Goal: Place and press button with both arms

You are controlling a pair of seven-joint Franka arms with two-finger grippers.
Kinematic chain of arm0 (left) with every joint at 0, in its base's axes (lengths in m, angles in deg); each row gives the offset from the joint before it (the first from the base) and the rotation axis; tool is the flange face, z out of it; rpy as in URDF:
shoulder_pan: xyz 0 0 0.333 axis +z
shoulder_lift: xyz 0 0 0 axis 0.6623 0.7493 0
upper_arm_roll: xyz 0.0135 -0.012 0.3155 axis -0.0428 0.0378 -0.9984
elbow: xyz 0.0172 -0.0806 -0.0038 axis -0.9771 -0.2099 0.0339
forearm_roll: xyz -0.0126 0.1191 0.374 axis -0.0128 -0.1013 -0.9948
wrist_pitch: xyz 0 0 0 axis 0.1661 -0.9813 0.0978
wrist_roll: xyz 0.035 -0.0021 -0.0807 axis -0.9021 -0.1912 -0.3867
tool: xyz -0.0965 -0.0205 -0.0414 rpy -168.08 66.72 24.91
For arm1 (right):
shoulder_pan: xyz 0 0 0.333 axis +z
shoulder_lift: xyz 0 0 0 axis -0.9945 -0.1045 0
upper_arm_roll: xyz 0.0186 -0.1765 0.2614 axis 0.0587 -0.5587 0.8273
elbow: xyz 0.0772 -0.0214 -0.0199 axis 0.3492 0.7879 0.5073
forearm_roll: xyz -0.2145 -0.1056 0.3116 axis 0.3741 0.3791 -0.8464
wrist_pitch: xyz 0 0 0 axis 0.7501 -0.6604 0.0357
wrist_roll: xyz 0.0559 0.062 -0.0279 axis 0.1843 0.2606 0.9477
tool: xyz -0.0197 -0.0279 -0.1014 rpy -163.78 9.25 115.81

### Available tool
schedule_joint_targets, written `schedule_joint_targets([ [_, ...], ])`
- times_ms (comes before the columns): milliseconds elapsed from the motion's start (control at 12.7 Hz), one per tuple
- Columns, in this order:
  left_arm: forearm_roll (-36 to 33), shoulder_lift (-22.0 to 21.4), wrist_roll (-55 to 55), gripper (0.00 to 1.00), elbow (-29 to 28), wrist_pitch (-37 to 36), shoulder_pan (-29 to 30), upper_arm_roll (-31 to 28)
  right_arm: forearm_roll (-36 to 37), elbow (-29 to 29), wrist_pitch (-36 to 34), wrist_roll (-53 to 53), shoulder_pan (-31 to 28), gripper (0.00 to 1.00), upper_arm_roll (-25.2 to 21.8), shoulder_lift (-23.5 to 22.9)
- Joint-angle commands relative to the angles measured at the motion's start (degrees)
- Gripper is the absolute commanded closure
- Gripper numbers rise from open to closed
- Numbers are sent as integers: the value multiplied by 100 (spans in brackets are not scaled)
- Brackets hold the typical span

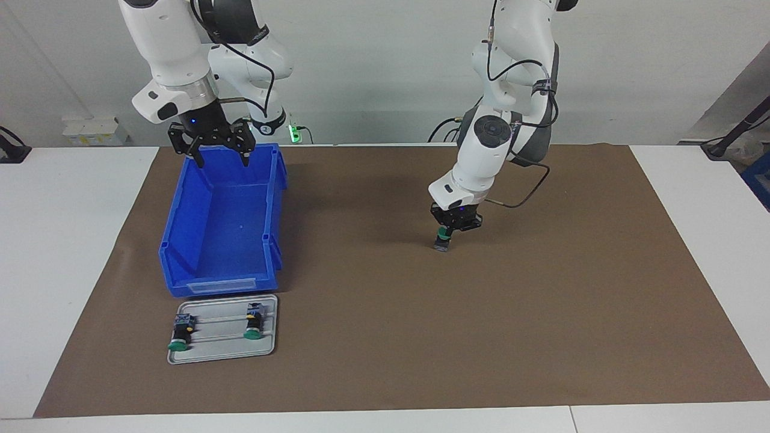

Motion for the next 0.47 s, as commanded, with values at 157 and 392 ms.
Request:
schedule_joint_targets([
  [157, -114, 130, -113, 100, -172, 235, -196, -77, -149, 102, 43, 180, -62, 1, 7, 102],
  [392, -114, 121, -112, 100, -147, 122, -195, -86, -140, 93, 43, 180, -62, 1, 7, 102],
])
